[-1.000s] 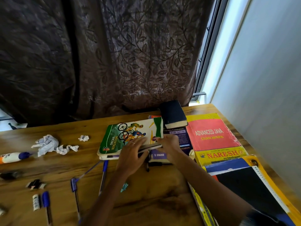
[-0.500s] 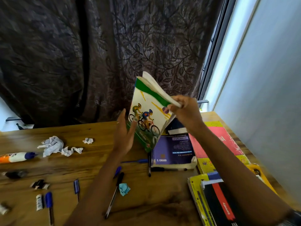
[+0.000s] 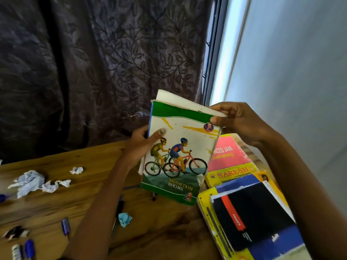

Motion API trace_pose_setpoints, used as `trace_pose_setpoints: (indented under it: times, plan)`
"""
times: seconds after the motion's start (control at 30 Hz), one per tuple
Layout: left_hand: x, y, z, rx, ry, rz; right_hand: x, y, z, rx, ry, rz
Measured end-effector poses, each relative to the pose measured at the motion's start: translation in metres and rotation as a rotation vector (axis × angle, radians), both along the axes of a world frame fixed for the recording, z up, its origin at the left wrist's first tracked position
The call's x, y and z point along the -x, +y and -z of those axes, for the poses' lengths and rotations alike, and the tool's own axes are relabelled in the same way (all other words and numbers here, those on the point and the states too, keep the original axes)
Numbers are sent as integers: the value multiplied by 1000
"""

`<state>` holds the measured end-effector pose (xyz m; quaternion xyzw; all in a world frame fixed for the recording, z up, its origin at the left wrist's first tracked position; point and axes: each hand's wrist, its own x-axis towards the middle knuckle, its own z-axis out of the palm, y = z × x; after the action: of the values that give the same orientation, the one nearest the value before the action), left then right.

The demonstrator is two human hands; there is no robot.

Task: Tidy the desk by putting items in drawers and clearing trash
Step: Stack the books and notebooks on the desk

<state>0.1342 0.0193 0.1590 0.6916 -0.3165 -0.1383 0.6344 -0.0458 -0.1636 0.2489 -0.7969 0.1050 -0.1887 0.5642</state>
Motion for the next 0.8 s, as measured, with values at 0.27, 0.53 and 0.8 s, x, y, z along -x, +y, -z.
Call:
trace_pose_setpoints:
  times: [0.27, 0.53, 0.8]
  plan:
    - [64, -28, 32, 26, 112, 37, 58, -25, 38, -38, 82, 212]
    - [78, -45, 40, 15, 146, 104, 140, -59, 127, 41, 450, 589]
    - [78, -55, 48, -26, 139, 126, 162, -47, 213, 399, 1095, 605]
